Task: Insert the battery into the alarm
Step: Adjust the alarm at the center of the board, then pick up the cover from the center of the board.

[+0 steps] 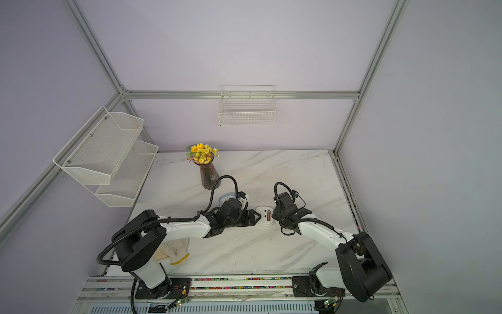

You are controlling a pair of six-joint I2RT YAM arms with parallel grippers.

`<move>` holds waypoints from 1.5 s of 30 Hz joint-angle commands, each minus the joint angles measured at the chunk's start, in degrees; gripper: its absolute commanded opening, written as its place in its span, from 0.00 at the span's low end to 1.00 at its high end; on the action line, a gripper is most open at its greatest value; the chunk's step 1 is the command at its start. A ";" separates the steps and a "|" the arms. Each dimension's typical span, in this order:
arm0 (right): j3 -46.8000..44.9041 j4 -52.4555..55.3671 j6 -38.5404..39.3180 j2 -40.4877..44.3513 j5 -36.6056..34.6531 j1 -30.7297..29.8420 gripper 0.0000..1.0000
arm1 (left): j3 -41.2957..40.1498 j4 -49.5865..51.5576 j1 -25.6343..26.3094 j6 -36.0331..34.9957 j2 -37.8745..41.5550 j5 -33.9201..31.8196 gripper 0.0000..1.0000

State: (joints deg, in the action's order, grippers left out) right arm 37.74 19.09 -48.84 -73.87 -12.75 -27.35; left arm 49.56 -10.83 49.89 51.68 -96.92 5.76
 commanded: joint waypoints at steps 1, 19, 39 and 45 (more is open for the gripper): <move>0.87 7.06 0.27 2.45 -6.86 1.37 0.36 | 2.81 3.63 -0.27 -3.77 2.18 -5.22 0.55; 0.27 5.49 -1.74 -4.36 -5.71 4.72 0.25 | -4.91 6.30 -0.32 -3.08 11.34 -14.22 0.89; -3.59 5.52 -3.96 -4.27 -2.32 4.65 0.19 | -4.47 4.96 -0.32 -0.97 8.97 -13.05 0.88; -3.82 4.37 -3.88 -4.36 -1.22 4.42 0.17 | -4.96 3.45 -0.27 -0.28 8.51 -12.64 0.87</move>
State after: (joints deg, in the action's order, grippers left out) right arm 34.59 23.70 -51.72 -78.37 -15.09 -22.76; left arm 44.34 -4.49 49.89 50.19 -87.90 -6.72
